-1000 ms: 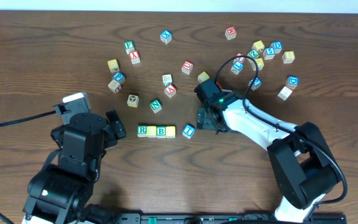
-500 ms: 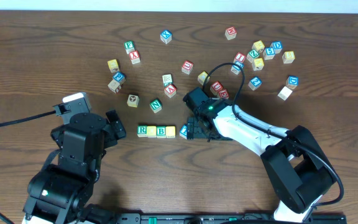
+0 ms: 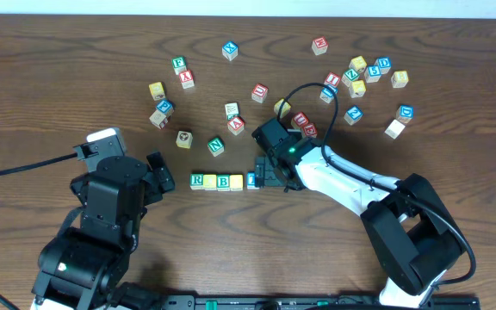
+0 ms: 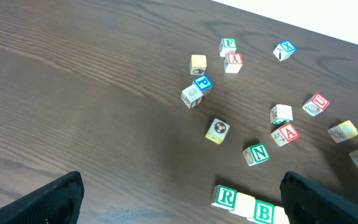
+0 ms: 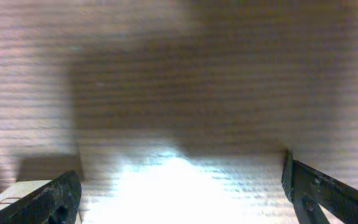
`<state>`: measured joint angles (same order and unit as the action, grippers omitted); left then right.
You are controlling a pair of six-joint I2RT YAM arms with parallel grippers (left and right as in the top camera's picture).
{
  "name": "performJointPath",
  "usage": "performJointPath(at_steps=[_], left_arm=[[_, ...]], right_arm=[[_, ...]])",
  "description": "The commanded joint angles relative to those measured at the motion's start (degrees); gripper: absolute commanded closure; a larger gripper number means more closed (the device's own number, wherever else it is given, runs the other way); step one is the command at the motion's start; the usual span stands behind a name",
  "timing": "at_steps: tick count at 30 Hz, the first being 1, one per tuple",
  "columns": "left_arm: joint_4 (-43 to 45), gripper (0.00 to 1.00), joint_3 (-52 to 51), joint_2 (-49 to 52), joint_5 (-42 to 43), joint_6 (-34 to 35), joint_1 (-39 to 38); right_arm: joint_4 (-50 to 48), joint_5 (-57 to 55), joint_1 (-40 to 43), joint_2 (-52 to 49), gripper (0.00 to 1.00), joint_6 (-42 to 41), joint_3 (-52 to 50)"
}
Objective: Spell out ROBOT
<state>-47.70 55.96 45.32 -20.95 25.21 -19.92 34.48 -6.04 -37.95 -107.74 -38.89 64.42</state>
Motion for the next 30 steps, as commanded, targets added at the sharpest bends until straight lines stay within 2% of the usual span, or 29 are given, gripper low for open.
performJointPath(at_steps=[1,30], left_arm=[[0.0,0.01,1.3,0.0,-0.8,-0.8,0.3],[0.0,0.01,1.3,0.0,-0.8,-0.8,0.3]], right_arm=[[-0.7,0.0,-0.2,-0.9,0.01,1.9,-0.3],[-1.6,2.4,-1.2,-0.9,0.01,2.7,-0.3]])
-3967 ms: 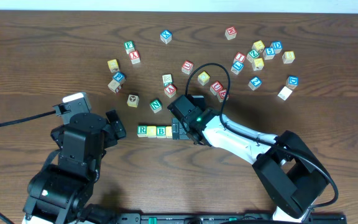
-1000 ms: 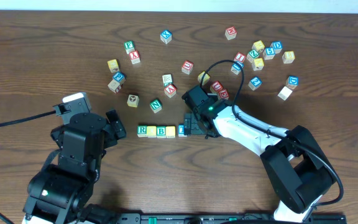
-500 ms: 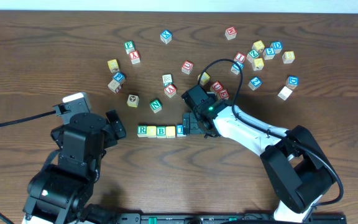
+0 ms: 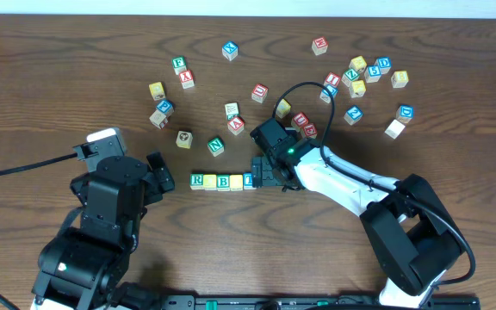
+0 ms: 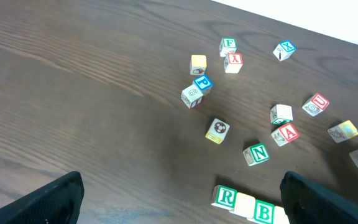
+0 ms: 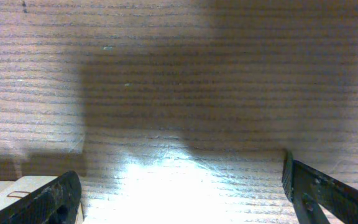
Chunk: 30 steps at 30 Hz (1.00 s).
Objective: Spell out ROBOT
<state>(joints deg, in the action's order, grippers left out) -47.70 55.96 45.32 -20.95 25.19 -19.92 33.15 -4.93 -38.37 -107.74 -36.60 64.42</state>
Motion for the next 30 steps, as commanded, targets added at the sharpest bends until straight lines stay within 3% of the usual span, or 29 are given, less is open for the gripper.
performJointPath(at_steps=[1,30], left_arm=[[0.0,0.01,1.3,0.0,-0.8,-0.8,0.3],[0.0,0.01,1.3,0.0,-0.8,-0.8,0.3]], right_arm=[[-0.2,1.3,-0.8,-0.9,0.01,0.4,-0.3],[-0.8,2.3,-0.8,-0.9,0.01,-1.5,-0.3]])
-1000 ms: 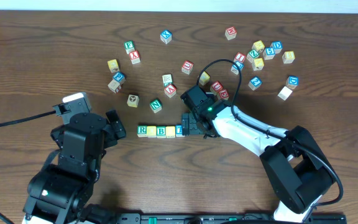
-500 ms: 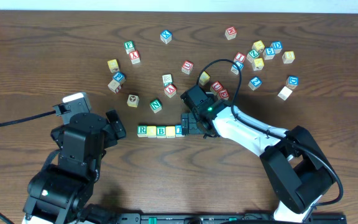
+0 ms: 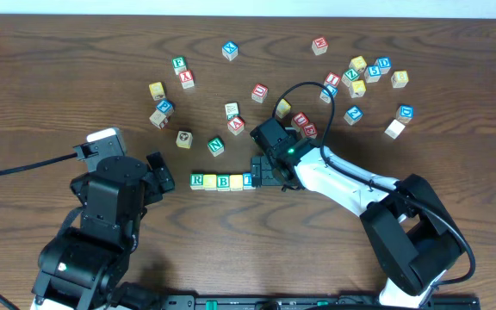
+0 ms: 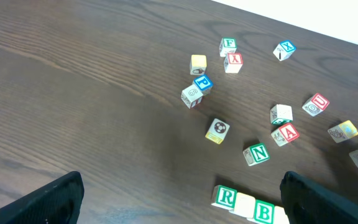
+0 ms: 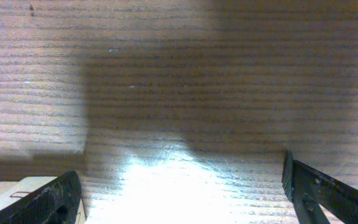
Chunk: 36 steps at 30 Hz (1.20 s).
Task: Spell out ROBOT
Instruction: 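Raise the right gripper and withdraw it to the right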
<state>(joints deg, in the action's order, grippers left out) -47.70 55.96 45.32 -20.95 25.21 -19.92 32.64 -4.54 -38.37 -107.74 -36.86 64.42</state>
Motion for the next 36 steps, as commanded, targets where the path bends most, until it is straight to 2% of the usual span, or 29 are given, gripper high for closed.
performJointPath(at_steps=[1,14,23,31,36], left_arm=[[-0.1,0.01,1.3,0.0,-0.8,-0.8,0.3],[-0.1,0.01,1.3,0.0,-0.8,-0.8,0.3],[0.0,0.01,1.3,0.0,-0.8,-0.8,0.3],[0.0,0.01,1.3,0.0,-0.8,-0.8,0.3],[-0.1,0.01,1.3,0.0,-0.8,-0.8,0.3]], right_arm=[[-0.3,1.9,-0.8,-0.9,0.01,-1.3,-0.3],[0.1,1.2,-0.8,-0.9,0.01,-1.2,-0.3],[5.2,-5.9,0.1,-0.9,0.01,-1.2,-0.3],[12.1,-8.0,5.6,1.1,0.01,-0.7,-0.3],[16.3,-8.0,10.0,8.1,0.01,2.3,-0.3]])
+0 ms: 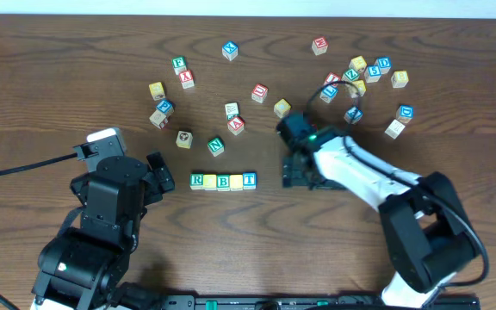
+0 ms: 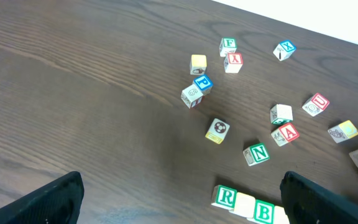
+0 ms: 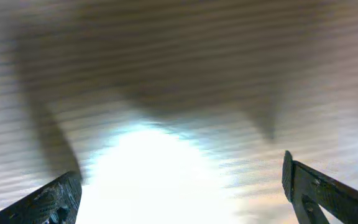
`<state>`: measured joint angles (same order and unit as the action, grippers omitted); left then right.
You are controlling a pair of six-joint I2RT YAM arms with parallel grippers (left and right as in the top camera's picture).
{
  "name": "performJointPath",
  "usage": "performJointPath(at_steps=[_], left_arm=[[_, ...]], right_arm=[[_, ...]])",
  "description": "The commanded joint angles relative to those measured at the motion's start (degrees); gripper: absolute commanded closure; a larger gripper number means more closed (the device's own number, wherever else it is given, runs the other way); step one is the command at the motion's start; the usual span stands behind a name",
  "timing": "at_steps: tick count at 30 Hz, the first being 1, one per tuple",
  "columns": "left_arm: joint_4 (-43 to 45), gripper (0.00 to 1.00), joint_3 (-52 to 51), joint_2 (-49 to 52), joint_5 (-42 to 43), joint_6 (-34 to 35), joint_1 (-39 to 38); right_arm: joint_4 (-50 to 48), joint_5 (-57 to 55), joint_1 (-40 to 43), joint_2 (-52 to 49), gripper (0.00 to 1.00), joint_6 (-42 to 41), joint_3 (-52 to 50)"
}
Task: Spell out ROBOT
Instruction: 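Raise the right gripper and withdraw it to the right, then move the left gripper down to the green R block at the row's left end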
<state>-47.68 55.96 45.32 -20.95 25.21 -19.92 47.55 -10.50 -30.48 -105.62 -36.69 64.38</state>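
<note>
A row of letter blocks (image 1: pixel 223 181) lies at mid-table and reads R, a pale face, B, a pale face, then a blue T (image 1: pixel 249 180) at its right end. The left wrist view shows the R (image 2: pixel 226 197) and B (image 2: pixel 264 212) of the row. My right gripper (image 1: pixel 293 175) stands open to the right of the row, apart from the T. Its wrist view is blurred, with only bare wood between the fingers of the right gripper (image 3: pixel 179 190). My left gripper (image 1: pixel 164 172) is open left of the row, and the left gripper (image 2: pixel 179 196) holds nothing.
Loose letter blocks are scattered across the far half of the table: a green N (image 1: pixel 216 146), a red A (image 1: pixel 236 126), a red U (image 1: pixel 259 91), and a cluster at the far right (image 1: pixel 360 73). The right arm reaches in from the lower right.
My right gripper has moved to the right, away from the T block that it stood against. The T stays at the row's right end. The left arm has not moved.
At first the T block lay beside my open right gripper, slightly apart from the row's right end. By 2.2 s ago it sat against the row with the gripper still next to it. Now the gripper is clear of the row.
</note>
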Motion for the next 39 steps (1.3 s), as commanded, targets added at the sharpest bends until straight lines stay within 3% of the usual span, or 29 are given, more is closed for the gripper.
performJointPath(at_steps=[1,7,8,9,10,11,12,13,14,30,39], left_arm=[[-0.1,0.01,1.3,0.0,-0.8,-0.8,0.3],[-0.1,0.01,1.3,0.0,-0.8,-0.8,0.3],[-0.1,0.01,1.3,0.0,-0.8,-0.8,0.3],[-0.1,0.01,1.3,0.0,-0.8,-0.8,0.3],[-0.1,0.01,1.3,0.0,-0.8,-0.8,0.3],[-0.1,0.01,1.3,0.0,-0.8,-0.8,0.3],[-0.1,0.01,1.3,0.0,-0.8,-0.8,0.3],[-0.1,0.01,1.3,0.0,-0.8,-0.8,0.3],[-0.1,0.01,1.3,0.0,-0.8,-0.8,0.3],[-0.1,0.01,1.3,0.0,-0.8,-1.1,0.3],[-2.8,0.01,0.9,0.6,-0.8,-8.1,0.3]], right_arm=[[1.9,-2.0,2.8,8.1,0.01,3.2,-0.2],[2.4,-0.2,3.9,22.9,0.01,7.8,-0.2],[2.5,0.1,3.9,25.2,0.14,9.0,-0.2],[2.9,0.6,3.9,27.7,0.62,10.4,-0.2],[3.2,0.9,3.9,29.3,0.92,11.0,-0.2],[4.6,1.0,3.9,33.5,0.99,11.1,-0.2],[5.2,1.0,3.9,35.5,0.89,11.1,-0.2],[5.5,1.0,3.9,37.1,0.40,11.1,-0.2],[5.8,1.0,3.9,38.6,0.01,11.1,-0.3],[7.5,0.5,3.9,42.9,0.01,11.1,-0.3],[7.3,-0.2,3.9,47.2,0.01,11.5,-0.3]])
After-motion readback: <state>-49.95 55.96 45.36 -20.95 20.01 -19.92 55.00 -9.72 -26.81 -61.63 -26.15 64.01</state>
